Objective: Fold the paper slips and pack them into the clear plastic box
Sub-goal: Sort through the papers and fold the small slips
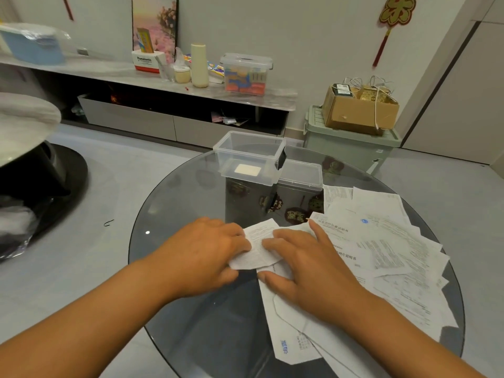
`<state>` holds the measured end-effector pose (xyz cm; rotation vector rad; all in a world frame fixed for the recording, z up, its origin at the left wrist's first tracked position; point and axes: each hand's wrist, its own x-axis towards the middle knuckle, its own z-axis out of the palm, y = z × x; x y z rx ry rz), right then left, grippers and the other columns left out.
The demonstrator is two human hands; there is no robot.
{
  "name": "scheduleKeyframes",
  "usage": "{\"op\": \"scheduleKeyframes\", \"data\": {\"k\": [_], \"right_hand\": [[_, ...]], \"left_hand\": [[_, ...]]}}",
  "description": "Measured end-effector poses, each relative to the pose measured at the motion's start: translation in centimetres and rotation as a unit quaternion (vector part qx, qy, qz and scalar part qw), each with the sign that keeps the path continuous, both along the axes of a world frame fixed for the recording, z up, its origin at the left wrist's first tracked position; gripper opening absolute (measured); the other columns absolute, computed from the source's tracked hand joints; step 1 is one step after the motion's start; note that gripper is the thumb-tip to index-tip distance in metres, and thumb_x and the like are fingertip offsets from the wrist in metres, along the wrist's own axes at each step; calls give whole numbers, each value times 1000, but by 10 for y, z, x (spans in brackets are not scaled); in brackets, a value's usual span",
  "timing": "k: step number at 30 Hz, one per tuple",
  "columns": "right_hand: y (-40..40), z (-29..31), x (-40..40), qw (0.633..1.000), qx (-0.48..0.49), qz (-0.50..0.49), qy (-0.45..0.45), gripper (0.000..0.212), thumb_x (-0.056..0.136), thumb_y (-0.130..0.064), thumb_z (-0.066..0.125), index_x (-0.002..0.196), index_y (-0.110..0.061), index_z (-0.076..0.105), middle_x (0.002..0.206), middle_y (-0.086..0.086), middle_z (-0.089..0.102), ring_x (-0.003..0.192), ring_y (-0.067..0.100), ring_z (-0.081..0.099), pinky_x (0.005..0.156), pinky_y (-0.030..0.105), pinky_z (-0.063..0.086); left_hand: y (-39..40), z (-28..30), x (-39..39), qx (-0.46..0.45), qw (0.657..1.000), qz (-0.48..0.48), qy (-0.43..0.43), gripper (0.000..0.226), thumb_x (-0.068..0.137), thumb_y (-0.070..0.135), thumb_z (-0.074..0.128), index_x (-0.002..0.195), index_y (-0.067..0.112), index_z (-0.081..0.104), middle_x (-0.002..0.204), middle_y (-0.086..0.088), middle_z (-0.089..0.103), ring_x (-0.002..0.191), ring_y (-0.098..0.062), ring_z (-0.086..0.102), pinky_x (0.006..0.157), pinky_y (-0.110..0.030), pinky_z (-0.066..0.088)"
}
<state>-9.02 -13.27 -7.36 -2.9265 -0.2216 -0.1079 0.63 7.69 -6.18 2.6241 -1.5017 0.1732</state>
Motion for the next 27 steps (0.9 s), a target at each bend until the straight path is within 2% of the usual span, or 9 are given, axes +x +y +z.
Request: {"op": "scheduleKeyframes", "data": {"k": [2, 4, 7, 11, 14, 16, 19, 21, 27], "right_hand": [[0, -3, 0, 999, 20, -27, -43, 50, 91, -59, 53, 133, -34, 60, 149, -5, 48, 138, 12, 36, 125, 47, 18], [3, -2, 1, 991, 39, -64, -111, 30, 85, -42, 76, 114, -31, 72, 134, -1, 58, 122, 23, 50, 101, 46, 47], [8, 5, 1, 984, 32, -75, -156, 18, 80, -33, 87, 95, -31, 77, 105, -3, 57, 90, 21, 58, 71, 37, 51], [9, 4, 1, 968, 223, -110, -41, 9, 95, -33, 70, 96, -26, 74, 105, -16, 49, 96, 1, 53, 74, 22, 43], [4, 6, 2, 933, 337, -121, -23, 10, 91, -37, 74, 99, -31, 78, 109, -19, 65, 99, -4, 62, 82, 20, 50], [2, 17, -1, 879, 456, -136, 1, 13, 89, -33, 77, 102, -34, 77, 102, -14, 76, 93, 4, 73, 83, 29, 61], [0, 26, -4, 834, 530, -151, 18, 18, 86, -20, 81, 103, -19, 75, 94, -6, 80, 84, 15, 78, 79, 40, 65], [1, 26, -4, 831, 532, -159, 15, 17, 85, -17, 82, 98, -16, 72, 91, -4, 80, 82, 17, 78, 74, 39, 65], [6, 22, -5, 813, 551, -187, -17, 44, 86, -11, 81, 120, -30, 61, 113, -15, 72, 88, 3, 75, 63, 23, 61]], "left_hand": [[-4, -7, 2, -54, 999, -5, 0, 36, 92, 38, 38, 104, 32, 71, 97, 10, 69, 78, -18, 64, 70, -32, 48], [-6, -11, 3, -100, 995, 0, 6, 21, 97, 36, 53, 96, 30, 73, 86, 10, 68, 71, -18, 63, 72, -34, 50], [-12, -10, -2, -161, 986, 0, -38, 9, 94, 34, 66, 88, 29, 71, 75, 12, 62, 65, -13, 58, 73, -29, 46], [-18, -3, -22, -234, 966, 56, 93, 20, 88, 55, 62, 101, 39, 63, 89, 18, 61, 79, -5, 58, 76, -19, 42], [-17, 0, -24, -283, 900, 176, 282, 51, 75, 58, 78, 117, 43, 53, 110, 22, 59, 103, 3, 58, 82, -14, 46], [-17, 4, -19, -333, 821, 217, 411, 66, 73, 48, 84, 128, 36, 50, 117, 17, 64, 104, 5, 62, 84, -15, 52], [-18, 8, -17, -391, 667, 217, 596, 67, 79, 25, 83, 136, 21, 47, 112, -4, 76, 101, -17, 74, 89, -36, 60], [-21, 11, -19, -409, 606, 210, 649, 60, 81, 10, 80, 134, 15, 50, 110, -12, 76, 101, -27, 74, 88, -41, 61], [-29, 10, -24, -404, 637, 212, 621, 58, 81, -2, 78, 131, 17, 54, 109, -4, 77, 100, -21, 74, 86, -35, 61]]}}
